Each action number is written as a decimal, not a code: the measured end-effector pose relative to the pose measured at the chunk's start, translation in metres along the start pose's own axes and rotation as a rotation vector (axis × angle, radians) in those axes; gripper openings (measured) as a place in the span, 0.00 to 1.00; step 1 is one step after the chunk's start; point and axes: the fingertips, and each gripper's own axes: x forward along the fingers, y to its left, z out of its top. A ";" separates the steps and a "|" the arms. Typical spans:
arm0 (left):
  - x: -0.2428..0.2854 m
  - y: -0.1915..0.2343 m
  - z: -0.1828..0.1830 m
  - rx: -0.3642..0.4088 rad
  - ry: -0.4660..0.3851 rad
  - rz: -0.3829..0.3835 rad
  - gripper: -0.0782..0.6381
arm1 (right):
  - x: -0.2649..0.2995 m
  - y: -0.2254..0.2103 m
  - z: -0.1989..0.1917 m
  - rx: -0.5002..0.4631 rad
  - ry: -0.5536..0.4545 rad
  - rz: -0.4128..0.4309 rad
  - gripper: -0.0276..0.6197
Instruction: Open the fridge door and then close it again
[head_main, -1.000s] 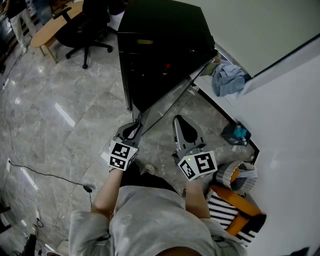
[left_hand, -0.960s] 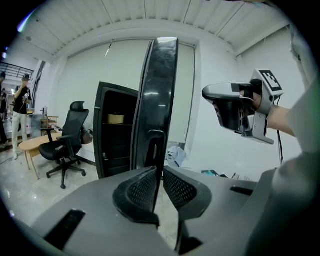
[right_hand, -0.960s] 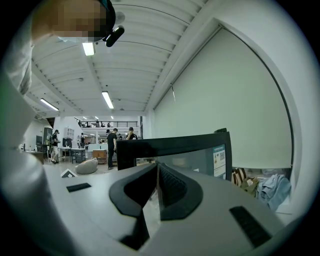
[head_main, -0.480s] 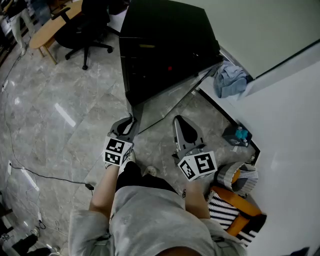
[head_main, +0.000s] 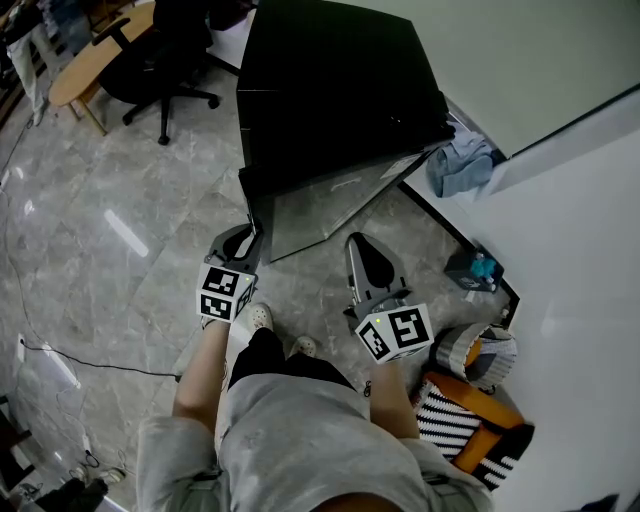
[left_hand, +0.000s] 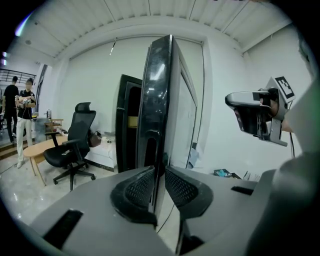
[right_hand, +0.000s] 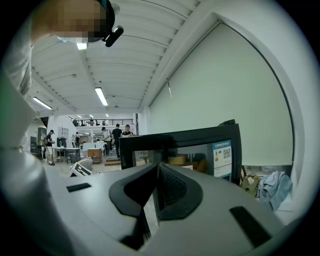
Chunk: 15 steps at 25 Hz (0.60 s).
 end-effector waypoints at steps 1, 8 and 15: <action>0.003 0.005 0.002 0.001 0.001 -0.001 0.20 | 0.004 0.000 0.000 0.001 0.002 -0.004 0.08; 0.019 0.033 0.012 0.012 0.003 -0.011 0.20 | 0.023 -0.005 -0.003 0.006 0.012 -0.035 0.08; 0.035 0.053 0.020 0.029 0.007 -0.023 0.21 | 0.038 -0.009 -0.004 0.005 0.018 -0.061 0.08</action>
